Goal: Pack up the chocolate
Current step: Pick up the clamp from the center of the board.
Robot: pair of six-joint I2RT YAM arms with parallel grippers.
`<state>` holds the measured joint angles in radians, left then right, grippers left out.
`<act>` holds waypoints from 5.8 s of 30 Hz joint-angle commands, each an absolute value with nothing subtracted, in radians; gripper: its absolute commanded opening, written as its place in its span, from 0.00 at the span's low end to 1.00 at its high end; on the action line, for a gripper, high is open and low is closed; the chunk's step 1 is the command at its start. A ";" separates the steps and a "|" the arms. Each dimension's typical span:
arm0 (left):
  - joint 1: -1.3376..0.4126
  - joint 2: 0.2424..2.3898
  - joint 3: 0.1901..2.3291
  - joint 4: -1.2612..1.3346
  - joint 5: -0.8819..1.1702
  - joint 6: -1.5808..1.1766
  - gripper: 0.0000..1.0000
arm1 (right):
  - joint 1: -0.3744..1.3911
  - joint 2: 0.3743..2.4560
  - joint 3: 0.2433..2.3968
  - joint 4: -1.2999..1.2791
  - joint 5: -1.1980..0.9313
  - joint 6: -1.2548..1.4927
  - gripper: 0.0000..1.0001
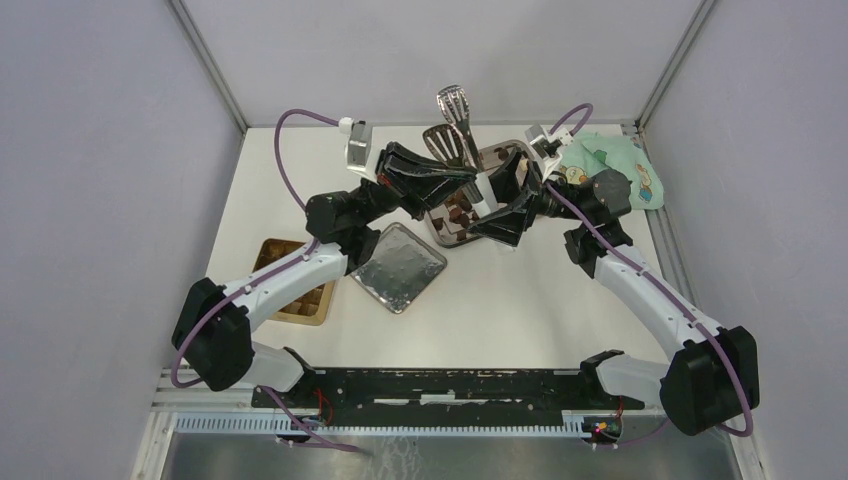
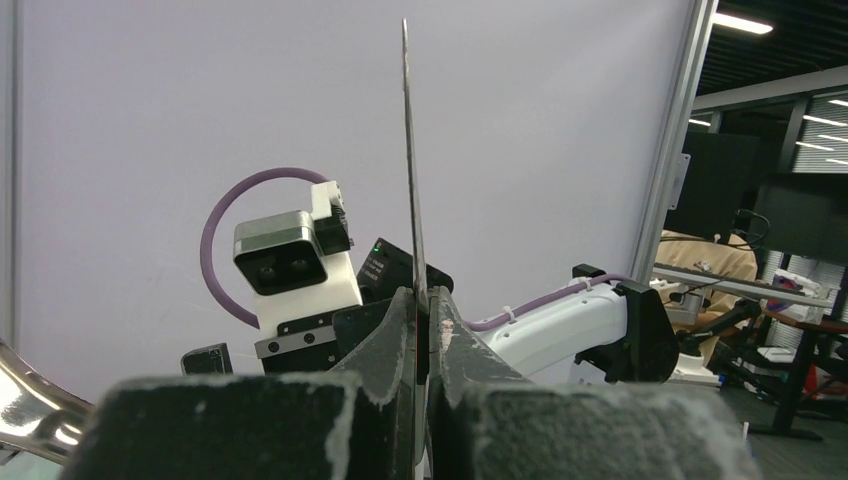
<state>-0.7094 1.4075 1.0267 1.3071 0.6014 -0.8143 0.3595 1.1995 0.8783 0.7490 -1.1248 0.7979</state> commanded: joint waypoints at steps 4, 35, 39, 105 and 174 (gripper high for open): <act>-0.731 1.405 1.021 1.322 0.562 -0.847 0.02 | 0.369 1.161 0.891 0.768 -1.152 0.783 0.98; -0.813 1.247 0.993 1.034 0.520 -0.648 0.02 | 0.368 0.990 0.871 0.476 -1.097 0.580 0.98; -0.841 1.242 0.988 1.005 0.522 -0.621 0.02 | 0.367 0.973 0.856 0.485 -1.074 0.594 0.98; -0.960 1.123 0.888 0.866 0.193 -0.453 0.70 | 0.341 0.896 0.693 0.690 -1.077 0.871 0.43; -1.162 1.429 1.215 0.053 -0.851 -1.175 0.20 | 0.386 1.010 0.996 -0.300 -0.755 -0.198 0.42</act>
